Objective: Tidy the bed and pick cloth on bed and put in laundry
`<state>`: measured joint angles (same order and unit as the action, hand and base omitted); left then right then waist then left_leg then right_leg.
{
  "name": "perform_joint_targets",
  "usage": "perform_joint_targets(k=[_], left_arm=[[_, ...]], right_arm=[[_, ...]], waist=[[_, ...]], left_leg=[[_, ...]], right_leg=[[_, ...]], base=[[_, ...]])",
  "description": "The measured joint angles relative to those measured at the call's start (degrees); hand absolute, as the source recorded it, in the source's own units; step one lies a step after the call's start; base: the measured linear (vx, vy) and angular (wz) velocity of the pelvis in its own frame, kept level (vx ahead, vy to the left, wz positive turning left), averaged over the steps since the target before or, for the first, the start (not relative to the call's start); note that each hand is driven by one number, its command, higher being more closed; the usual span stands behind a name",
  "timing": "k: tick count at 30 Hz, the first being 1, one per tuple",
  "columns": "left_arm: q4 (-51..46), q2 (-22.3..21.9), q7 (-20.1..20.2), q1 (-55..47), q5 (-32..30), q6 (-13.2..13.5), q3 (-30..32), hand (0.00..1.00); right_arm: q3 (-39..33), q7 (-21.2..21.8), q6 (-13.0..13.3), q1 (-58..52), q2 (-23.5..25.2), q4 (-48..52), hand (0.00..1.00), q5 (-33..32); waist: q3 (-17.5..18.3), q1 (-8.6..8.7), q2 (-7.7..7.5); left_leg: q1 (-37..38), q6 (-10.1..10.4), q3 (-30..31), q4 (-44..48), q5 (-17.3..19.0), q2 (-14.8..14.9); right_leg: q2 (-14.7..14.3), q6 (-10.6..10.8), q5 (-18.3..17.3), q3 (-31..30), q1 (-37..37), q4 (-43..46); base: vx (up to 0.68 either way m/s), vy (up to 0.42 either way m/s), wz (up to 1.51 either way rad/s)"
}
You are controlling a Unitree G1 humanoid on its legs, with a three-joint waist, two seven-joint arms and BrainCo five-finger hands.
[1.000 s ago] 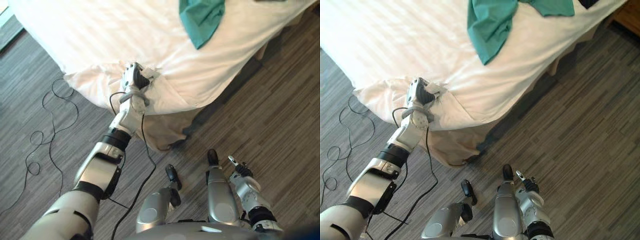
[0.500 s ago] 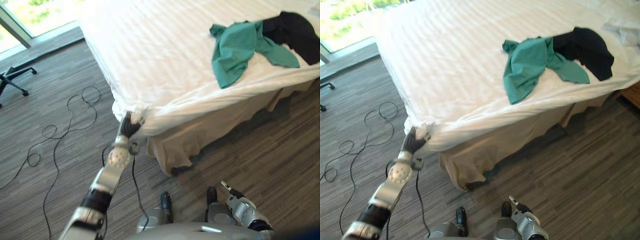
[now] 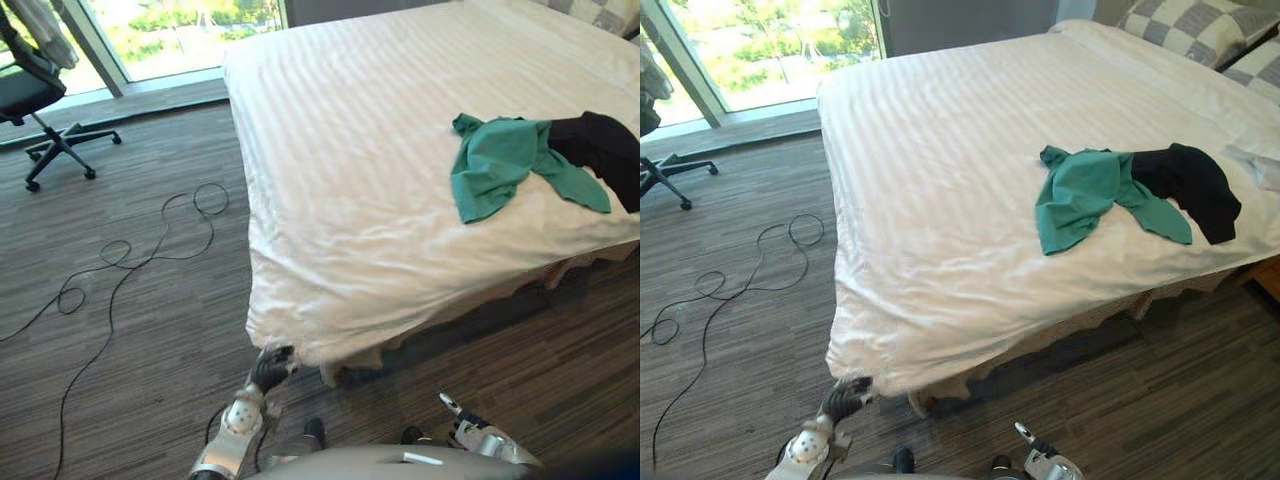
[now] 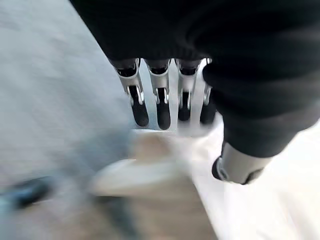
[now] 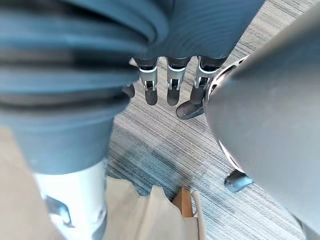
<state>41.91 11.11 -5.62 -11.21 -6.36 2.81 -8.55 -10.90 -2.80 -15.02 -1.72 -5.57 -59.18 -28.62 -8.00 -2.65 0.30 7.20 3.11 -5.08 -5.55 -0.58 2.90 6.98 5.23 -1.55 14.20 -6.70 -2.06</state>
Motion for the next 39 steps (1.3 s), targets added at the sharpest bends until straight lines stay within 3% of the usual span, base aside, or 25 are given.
perform_joint_targets(k=[3,5,10,13,14,18,20,23,25,26,30,31,32,33,35,39], left_arm=[[8.38,-1.18,-4.08,-1.63,0.41,-1.3,4.73,0.0],[12.98,-2.78,-6.07,-3.03,1.27,-3.63,10.12,0.0],[16.18,-5.24,-4.67,-5.01,-3.03,-9.98,15.63,0.0],[16.32,-5.97,-3.01,-5.68,-4.44,-10.46,18.32,0.0],[16.32,-5.96,-2.83,-5.6,-4.42,-10.36,18.3,0.0],[16.21,-5.36,-1.62,-3.83,-4.55,-8.1,17.77,0.0],[16.09,-4.43,-0.67,-2.62,-6.21,-6.28,16.94,0.0],[15.42,-3.21,0.41,-2.12,-6.13,-5.42,14.15,0.0],[15.1,-2.0,0.46,-1.52,-5.87,-4.61,11.16,0.0],[15.09,-1.75,0.49,-1.45,-5.43,-4.57,10.54,0.0],[14.88,-0.24,0.41,-1.36,-1.43,-4.56,7.56,0.0],[13.5,0.47,0.55,-1.66,-1.06,-4.84,5.92,0.0],[11.98,0.63,0.76,-2.5,-0.85,-5.21,5.59,0.0],[9.69,0.64,0.74,-3.58,-0.46,-5.82,5.16,0.0],[7.21,0.49,0.72,-4.51,-0.29,-6.03,5.16,0.0],[6.3,-1.56,0.25,-9.63,5.16,-4.4,8.52,0.0]], right_arm=[[-0.81,0.71,0.99,-0.24,0.5,-1.47,0.0,1.39],[-2.07,1.64,1.04,-0.59,0.61,-2.66,0.0,2.59],[-2.2,2.02,2.06,-1.24,0.58,-3.14,0.0,4.0],[-2.36,-1.25,2.3,-1.66,0.57,-3.19,0.0,2.02],[-2.75,-3.52,2.29,-1.9,0.57,-3.32,1.0,0.86],[-6.91,-11.71,2.69,-2.59,0.5,-3.57,1.0,-0.5],[-11.43,-19.21,5.27,-3.26,0.22,-2.59,1.0,-0.24],[-15.68,-23.19,8.5,-2.52,-0.68,2.07,1.0,1.49],[-17.5,-24.48,12.49,1.11,-4.34,5.53,1.0,6.59],[-17.63,-24.57,13.26,2.42,-5.46,6.56,1.0,7.79],[-10.13,-19.49,19.66,12.79,-10.98,14.01,1.0,16.52],[-6.7,-15.49,39.85,15.09,-11.06,15.57,1.0,20.3],[-4.31,-12.38,41.45,16.18,-11.62,22.6,1.0,20.09],[-2.64,-9.07,36.14,18.97,-11.73,28.94,1.0,18.45],[-2.08,-4.95,33.01,19.75,-10.87,36.53,1.0,17.53],[3.6,8.02,30.45,15.25,-6.99,51.06,1.0,16.0]], waist=[[0.42,-0.06,-0.71],[0.85,-0.29,-1.07],[1.28,-0.42,-0.73],[1.39,-0.08,-0.41],[1.49,-0.04,-0.38],[1.61,0.12,-0.04],[1.51,0.95,0.13],[1.49,1.8,0.14],[1.46,1.76,0.08],[1.46,1.72,0.08],[1.39,1.57,-0.03],[1.3,1.41,-0.17],[1.25,1.37,-0.25],[1.37,0.82,-0.52],[1.4,-1.21,-0.81],[1.34,-1.55,-0.95]], left_leg=[[0.37,0.0,0.65,0.0,0.0,-0.09],[1.22,0.0,1.1,-0.01,0.01,-0.29],[1.86,-0.07,1.08,-0.31,0.0,-0.36],[2.55,0.2,0.58,-0.21,0.44,-0.35],[2.62,0.22,0.1,-0.28,0.51,-0.3],[2.63,0.11,-0.17,-0.34,0.61,-0.33],[2.33,0.17,-0.21,-0.37,0.66,-0.4],[2.03,0.14,-0.48,-0.4,0.85,-0.46],[1.91,0.08,-0.73,-0.41,1.09,-0.84],[1.87,0.08,-0.73,-0.41,1.09,-0.95],[1.47,0.08,-0.65,-0.4,0.22,-1.24],[0.82,0.21,-0.61,-0.37,-0.05,-1.22],[0.43,0.32,-0.5,-0.36,-0.26,-1.22],[0.29,0.65,-0.48,-0.28,-0.73,-1.25],[-0.02,1.17,-0.48,-0.28,-1.17,-1.2],[-0.15,1.24,0.15,-0.34,-1.24,-1.19]], right_leg=[[0.04,-0.01,0.0,0.58,-0.88,-0.31],[0.19,-0.01,0.0,0.8,-2.2,-0.88],[0.33,0.22,-0.25,1.09,-2.95,-0.86],[0.4,-0.08,-0.71,1.07,-3.89,-0.77],[0.45,-0.08,-0.84,1.06,-3.87,-0.54],[0.72,0.23,-1.45,1.23,-3.87,0.47],[0.94,0.38,-1.72,1.67,-3.73,0.71],[1.16,0.61,-1.86,1.88,-3.49,0.87],[1.51,0.75,-1.65,1.9,-3.36,0.91],[1.64,0.8,-1.68,1.98,-3.36,0.94],[2.3,0.9,-1.69,3.44,-3.58,0.96],[2.27,0.89,-1.69,4.2,-3.53,0.81],[2.26,0.89,-1.69,4.83,-3.51,0.74],[2.24,0.86,-1.68,5.62,-3.68,0.73],[2.12,0.82,-1.71,6.88,-4.44,0.72],[2.04,0.78,-1.8,8.44,-5.78,0.73]], base=[[-0.02,-0.004,0.11],[-0.03,0.004,0.1],[-0.07,0.001,0.0],[-0.06,0.006,-0.01],[-0.06,0.014,-0.02],[0.01,0.004,0.01],[0.03,0.021,0.05],[0.03,0.016,0.02],[0.06,0.037,-0.01],[0.05,0.026,0.05],[0.06,0.009,0.17],[0.03,-0.012,0.38],[0.05,-0.018,0.49],[0.04,-0.011,0.4],[0.02,-0.017,0.51],[0.0,-0.006,0.37]])
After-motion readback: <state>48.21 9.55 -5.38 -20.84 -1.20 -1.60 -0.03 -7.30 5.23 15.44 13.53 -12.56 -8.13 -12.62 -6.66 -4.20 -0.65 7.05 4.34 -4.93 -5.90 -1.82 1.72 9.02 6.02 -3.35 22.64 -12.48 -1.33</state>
